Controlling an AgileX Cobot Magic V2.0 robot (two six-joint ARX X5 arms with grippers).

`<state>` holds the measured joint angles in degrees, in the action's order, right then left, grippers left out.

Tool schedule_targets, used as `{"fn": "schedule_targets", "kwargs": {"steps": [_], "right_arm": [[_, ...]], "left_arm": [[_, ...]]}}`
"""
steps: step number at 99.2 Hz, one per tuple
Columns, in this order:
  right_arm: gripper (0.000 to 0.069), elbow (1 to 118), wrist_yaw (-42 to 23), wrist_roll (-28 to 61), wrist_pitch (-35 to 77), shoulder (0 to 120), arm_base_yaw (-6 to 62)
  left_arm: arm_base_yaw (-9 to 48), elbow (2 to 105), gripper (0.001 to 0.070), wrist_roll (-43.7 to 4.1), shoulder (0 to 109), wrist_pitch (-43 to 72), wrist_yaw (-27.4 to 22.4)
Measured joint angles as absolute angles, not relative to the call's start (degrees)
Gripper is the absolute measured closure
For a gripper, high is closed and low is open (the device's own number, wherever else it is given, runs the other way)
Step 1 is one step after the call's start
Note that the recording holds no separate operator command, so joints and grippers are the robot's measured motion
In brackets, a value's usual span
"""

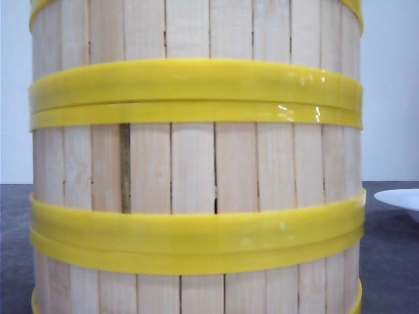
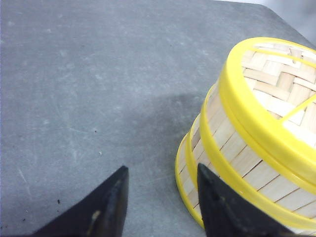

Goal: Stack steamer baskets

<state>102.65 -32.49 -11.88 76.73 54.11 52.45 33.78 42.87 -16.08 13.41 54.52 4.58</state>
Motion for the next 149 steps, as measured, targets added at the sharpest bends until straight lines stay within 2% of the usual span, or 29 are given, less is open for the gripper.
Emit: {"fn": "schedule_targets", "kwargs": {"steps": [10,31,45,64,70,75,79,85,149], "right_arm": [[0.0346,92.64,-34.54,-14.92,76.64,48.36,52.45],[0.0346,72.05,-34.65,-21.47,72.1,36.21,52.45],[0.0346,63.46,-34.61,-24.51,70.41,32.12,52.45],[0.0361,62.94,-34.63,-25.63,69.56,31.9,52.47],[0.0477,62.94,-34.65,-25.8,69.56,31.83,52.47],[0.0586,62.94,-34.65,-25.78,69.58,31.86,52.47],[0.0629,62.94,-34.61,-25.78,69.58,31.86,52.47],[0.0659,62.94,-34.52,-25.78,69.58,31.86,52.47],[0.0679,62.94,-34.5,-25.8,69.58,31.86,52.47]], "left_arm": [[33.78,42.87,0.0454,-16.08,13.41,54.52,4.58],[33.78,42.87,0.0454,-16.08,13.41,54.52,4.58],[33.78,42.87,0.0454,-16.08,13.41,54.5,4.58],[33.78,42.87,0.0455,-16.08,13.41,54.52,4.58],[33.78,42.87,0.0496,-16.05,13.41,54.52,4.58],[33.78,42.87,0.0596,-16.1,13.41,54.52,4.58],[33.78,42.87,0.0642,-16.1,13.41,54.52,4.58],[33.78,42.87,0.0672,-16.08,13.41,54.52,4.58],[33.78,42.87,0.0684,-16.08,13.41,54.57,4.58]]}}
